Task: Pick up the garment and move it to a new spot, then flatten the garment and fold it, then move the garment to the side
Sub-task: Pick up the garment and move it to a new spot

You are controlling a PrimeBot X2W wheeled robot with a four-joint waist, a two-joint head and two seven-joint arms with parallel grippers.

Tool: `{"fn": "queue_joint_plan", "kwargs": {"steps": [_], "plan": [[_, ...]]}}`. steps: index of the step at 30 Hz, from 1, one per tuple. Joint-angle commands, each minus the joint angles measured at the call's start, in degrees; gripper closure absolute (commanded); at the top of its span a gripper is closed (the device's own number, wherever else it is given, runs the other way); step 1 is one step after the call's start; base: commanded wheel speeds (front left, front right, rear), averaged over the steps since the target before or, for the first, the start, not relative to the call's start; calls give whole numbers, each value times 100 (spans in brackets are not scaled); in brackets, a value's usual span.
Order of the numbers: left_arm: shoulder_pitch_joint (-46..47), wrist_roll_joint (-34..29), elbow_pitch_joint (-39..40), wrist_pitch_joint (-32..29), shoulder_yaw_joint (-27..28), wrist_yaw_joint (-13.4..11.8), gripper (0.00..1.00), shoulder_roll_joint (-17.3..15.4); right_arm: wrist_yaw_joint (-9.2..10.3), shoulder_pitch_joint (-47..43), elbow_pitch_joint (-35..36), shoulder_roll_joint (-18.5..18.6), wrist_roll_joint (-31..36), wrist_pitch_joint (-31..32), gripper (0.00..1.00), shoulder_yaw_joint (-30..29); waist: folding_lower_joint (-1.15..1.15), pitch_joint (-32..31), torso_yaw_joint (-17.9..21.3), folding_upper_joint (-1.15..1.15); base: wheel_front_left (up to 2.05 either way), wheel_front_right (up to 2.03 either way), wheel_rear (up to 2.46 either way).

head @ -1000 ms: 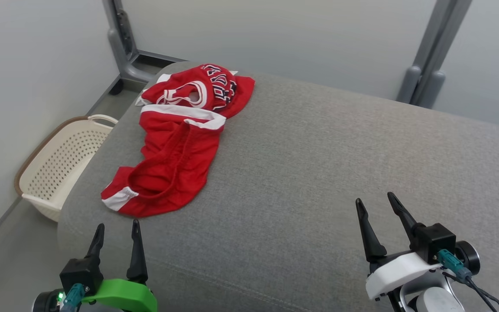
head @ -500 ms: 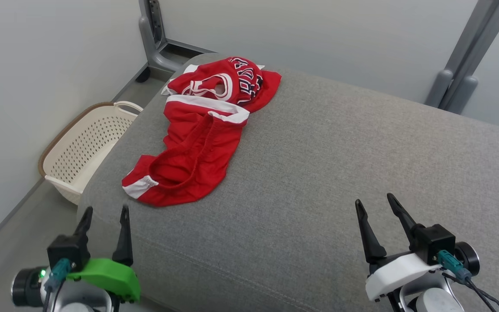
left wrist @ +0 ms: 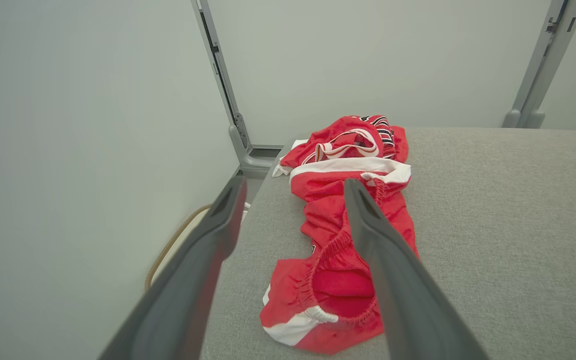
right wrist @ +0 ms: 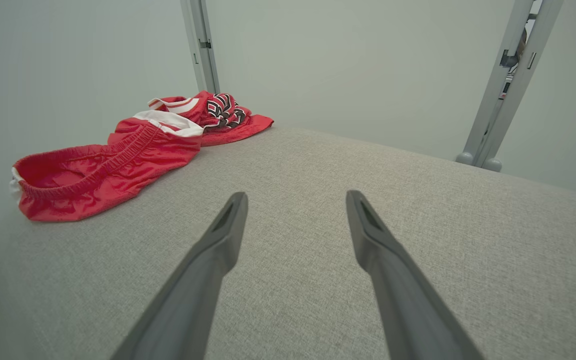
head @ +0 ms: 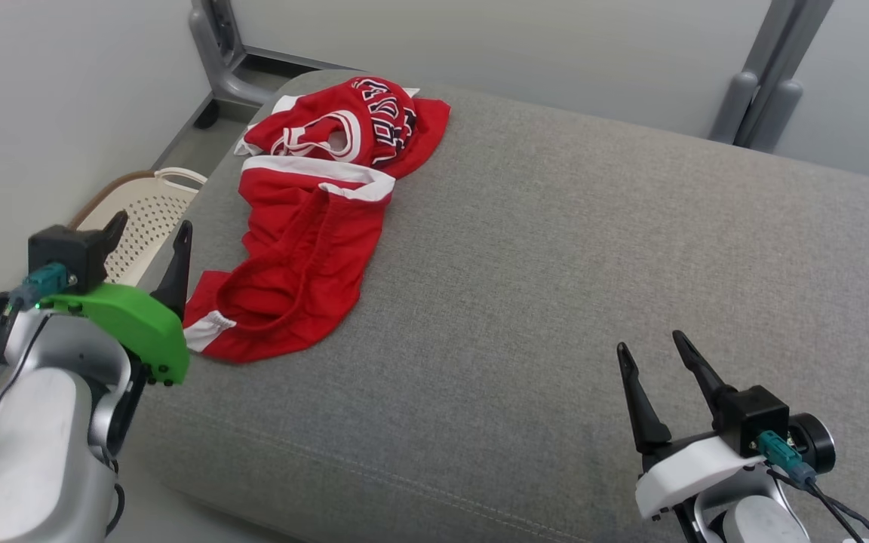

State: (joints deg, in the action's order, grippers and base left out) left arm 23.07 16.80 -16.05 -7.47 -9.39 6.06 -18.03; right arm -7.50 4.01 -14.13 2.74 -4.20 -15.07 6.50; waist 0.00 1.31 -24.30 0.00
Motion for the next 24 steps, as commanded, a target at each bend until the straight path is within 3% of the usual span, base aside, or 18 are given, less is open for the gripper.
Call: {"fn": "queue_joint_plan", "kwargs": {"steps": [1, 11, 24], "plan": [[241, 83, -137, -137, -75, 50, 0, -81, 2, 94, 30, 27, 48, -22, 0, 21, 0, 169, 149, 0, 0, 0, 0], [1321, 1027, -1091, -933, -459, 143, 0, -266, 2, 338, 29, 27, 266, -23, 0, 43, 0, 729, 568, 0, 0, 0, 0], [2017, 2197, -1491, -1387, -1064, 143, 0, -729, 2, 727, 179, 146, 555, 13, 0, 23, 0, 1670, 954, 0, 0, 0, 0]]}}
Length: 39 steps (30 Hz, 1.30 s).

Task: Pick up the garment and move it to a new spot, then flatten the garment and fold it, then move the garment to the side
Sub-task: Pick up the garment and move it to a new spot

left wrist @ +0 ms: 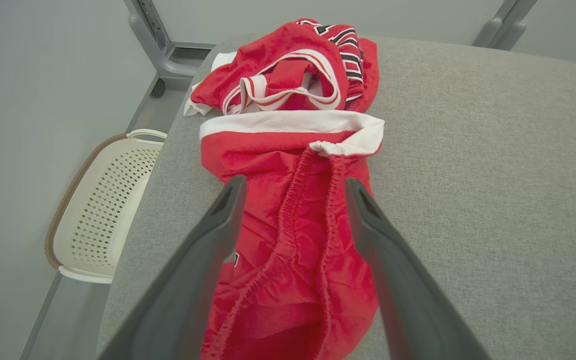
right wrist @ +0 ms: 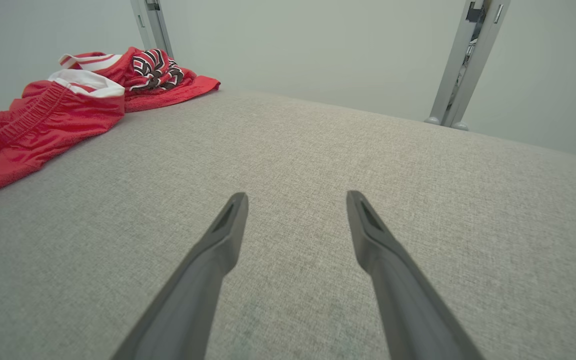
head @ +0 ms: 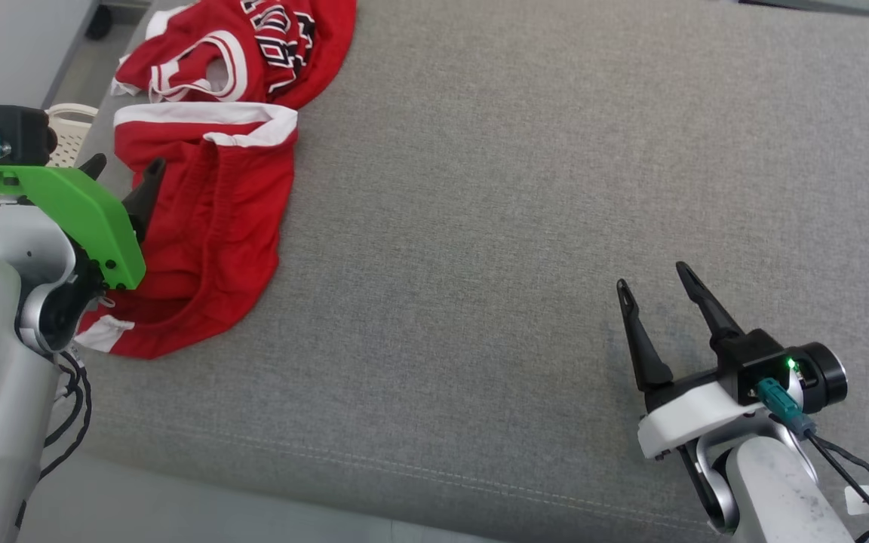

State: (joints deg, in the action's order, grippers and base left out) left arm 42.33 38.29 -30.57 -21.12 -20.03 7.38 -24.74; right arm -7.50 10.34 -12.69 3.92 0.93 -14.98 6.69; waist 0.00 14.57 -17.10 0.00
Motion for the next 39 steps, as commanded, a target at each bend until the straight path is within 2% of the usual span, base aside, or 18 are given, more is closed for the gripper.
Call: {"fn": "queue_joint_plan", "kwargs": {"steps": [1, 9, 31, 32, 33, 35, 39], "plan": [[126, 117, -71, -38, -16, 12, 0, -75, 2, 114, 52, 46, 41, 6, 0, -10, 0, 410, 268, 0, 0, 0, 0], [318, 551, -377, 102, -11, 12, 0, -220, 2, 208, 168, 145, 96, 22, 0, -168, 0, 845, 471, 0, 0, 0, 0], [804, 786, -1208, 622, -341, 13, 0, -340, 2, 389, 414, 199, 153, 59, 0, -288, 0, 1442, 802, 0, 0, 0, 0], [824, 781, -1248, 674, -349, 13, 6, -355, 2, 389, 410, 193, 158, 56, 0, -297, 0, 1449, 810, 0, 0, 0, 0], [827, 768, -1294, 731, -368, 13, 42, -365, 2, 391, 403, 187, 168, 54, 0, -305, 0, 1451, 815, 0, 0, 0, 0], [849, 669, -1384, 941, -402, 13, 100, -416, 2, 396, 382, 173, 185, 48, 0, -312, 0, 1451, 824, 0, 0, 0, 0], [861, 682, -1494, 1408, -439, 13, 100, -361, 2, 436, 340, 148, 196, 31, 0, -330, 0, 1402, 829, 0, 0, 0, 0]]}}
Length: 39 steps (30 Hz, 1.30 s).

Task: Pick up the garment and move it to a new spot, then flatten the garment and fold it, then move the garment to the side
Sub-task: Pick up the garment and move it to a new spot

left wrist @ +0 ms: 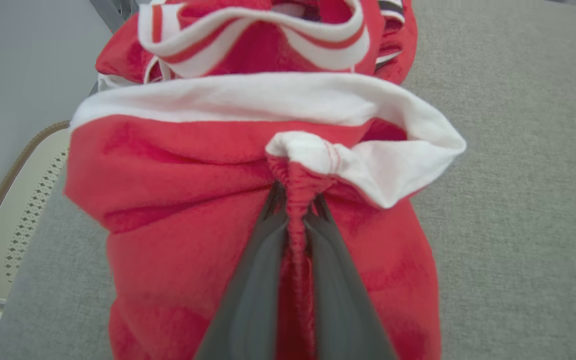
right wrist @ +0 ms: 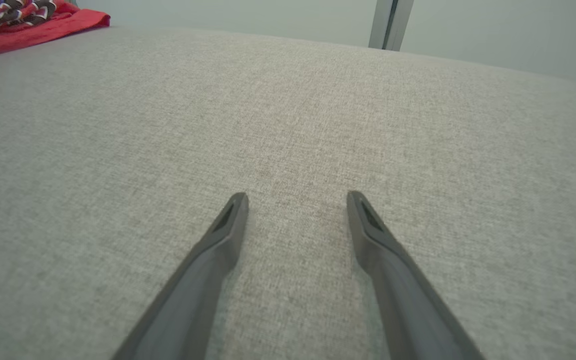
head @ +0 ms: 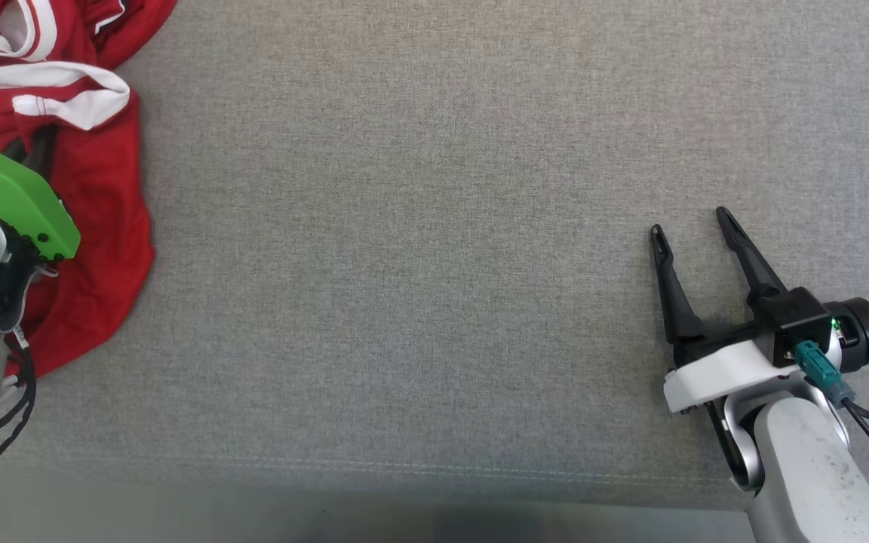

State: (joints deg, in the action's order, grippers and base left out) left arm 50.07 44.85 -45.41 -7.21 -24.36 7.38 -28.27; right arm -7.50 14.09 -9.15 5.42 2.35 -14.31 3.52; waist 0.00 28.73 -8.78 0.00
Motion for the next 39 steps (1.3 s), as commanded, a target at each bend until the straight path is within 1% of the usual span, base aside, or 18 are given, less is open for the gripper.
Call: {"fn": "queue_joint_plan", "kwargs": {"steps": [1, 4, 7, 15, 21, 26, 29, 34, 39], "plan": [[80, 49, -9, 109, -32, 13, 100, -8, 2, 56, -26, -7, 56, -41, 0, -26, 0, -37, -12, 0, 0, 0, 0], [3, 116, 100, 284, -170, 13, 100, -31, 2, 31, -69, -29, 52, -46, 0, -55, 0, -135, -53, 0, 0, 0, 0], [-127, 282, 319, 334, -363, 13, 100, -113, 2, -33, -118, -59, 34, -56, 0, -100, 0, -282, -112, 0, 0, 0, 0], [-282, 604, 1061, 276, -779, 13, 100, -529, 2, -136, -240, -149, -28, -94, 0, -196, 0, -786, -289, 0, 0, 0, 0], [-334, 681, 1702, 278, -897, 13, 100, -823, 2, -242, -358, -196, -97, -95, 0, -223, 0, -1188, -356, 0, 0, 0, 0], [-331, 608, 2173, 183, -962, -23, 100, -919, 2, -313, -380, -223, -174, -96, 0, -227, 0, -1477, -308, 0, 0, 0, 0], [-317, 610, 2349, 150, -979, -66, 100, -879, 2, -351, -370, -233, -197, -97, 0, -226, 0, -1587, -251, 0, 0, 0, 0], [-233, 555, 2736, 71, -1137, -208, 100, -593, 2, -460, -356, -244, -309, -97, 0, -243, 0, -1855, 21, 0, 0, 0, 0], [-104, 524, 2839, -13, -1346, -212, 100, -258, 2, -496, -356, -246, -444, -97, 0, -196, 0, -2008, 329, 0, 0, 0, 0]]}}
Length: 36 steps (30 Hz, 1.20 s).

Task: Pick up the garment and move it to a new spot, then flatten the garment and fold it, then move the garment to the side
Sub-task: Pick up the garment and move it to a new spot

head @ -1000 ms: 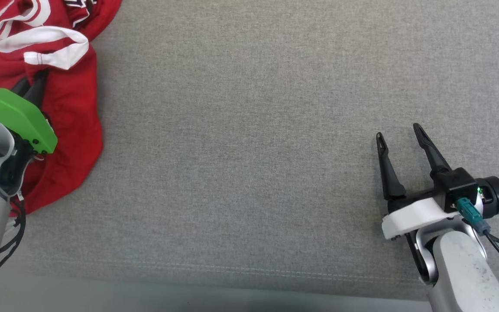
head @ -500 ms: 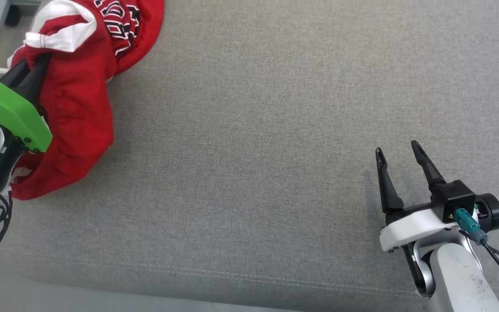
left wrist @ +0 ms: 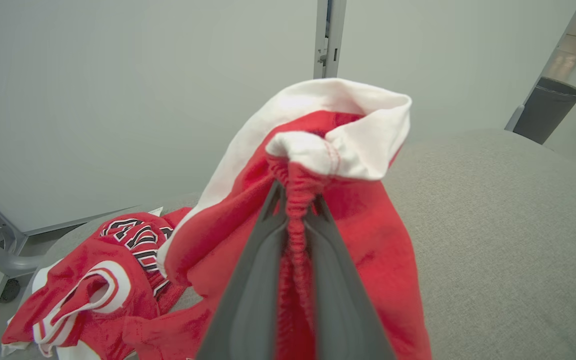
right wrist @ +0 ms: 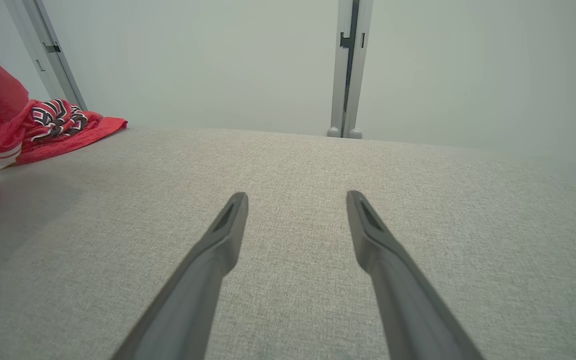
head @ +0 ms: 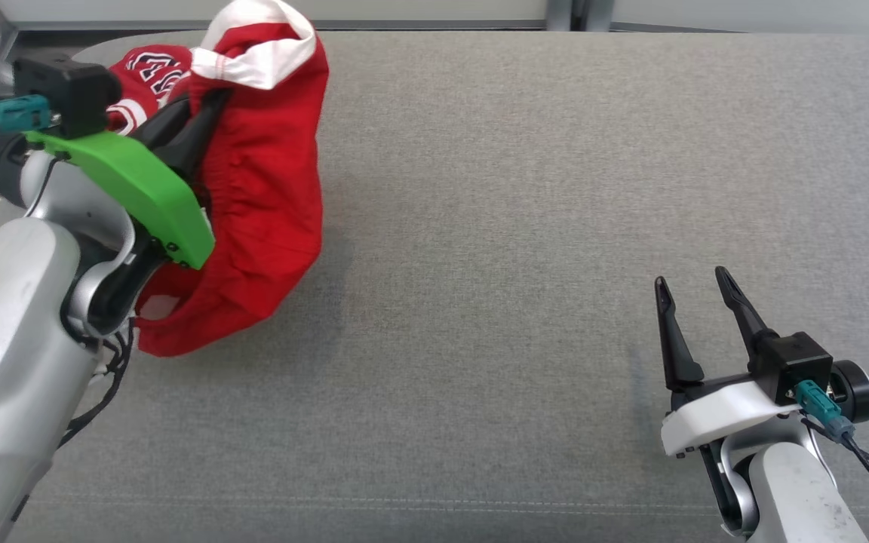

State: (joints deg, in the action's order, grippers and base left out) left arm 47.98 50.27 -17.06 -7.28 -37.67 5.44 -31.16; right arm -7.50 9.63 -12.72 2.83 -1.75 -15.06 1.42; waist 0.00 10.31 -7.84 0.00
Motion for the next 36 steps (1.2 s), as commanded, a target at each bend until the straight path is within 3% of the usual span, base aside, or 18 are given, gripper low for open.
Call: {"fn": "queue_joint_plan", "kwargs": {"steps": [1, 8, 18, 23, 28, 36], "plan": [[134, -17, 0, -15, -51, -10, 100, 104, 2, -54, 3, 13, -58, -22, 0, 24, 0, -182, 308, 0, 0, 0, 0], [507, -36, -144, 38, -304, 74, 100, 724, 2, -10, -13, 13, -243, -23, 0, 176, 0, -240, 821, 0, 0, 0, 0], [1017, -13, -679, 472, -643, 124, 100, 2101, 2, 41, -59, 12, -347, -23, 0, 371, 0, -214, 1311, 0, 0, 0, 0], [1123, 42, -1072, 686, -814, 148, 100, 2586, 2, 123, -75, 13, -379, -23, 0, 535, 0, -141, 1545, 0, 0, 0, 0], [1199, 168, -1402, 889, -1064, 159, 100, 2792, 2, 197, -122, 12, -436, -23, 0, 774, 0, -29, 1803, 0, 0, 0, 0], [1294, 371, -2021, 1121, -1403, 10, 100, 2811, 2, 331, -96, 14, -571, -23, 0, 924, 0, 265, 2080, 0, 0, 0, 0]]}}
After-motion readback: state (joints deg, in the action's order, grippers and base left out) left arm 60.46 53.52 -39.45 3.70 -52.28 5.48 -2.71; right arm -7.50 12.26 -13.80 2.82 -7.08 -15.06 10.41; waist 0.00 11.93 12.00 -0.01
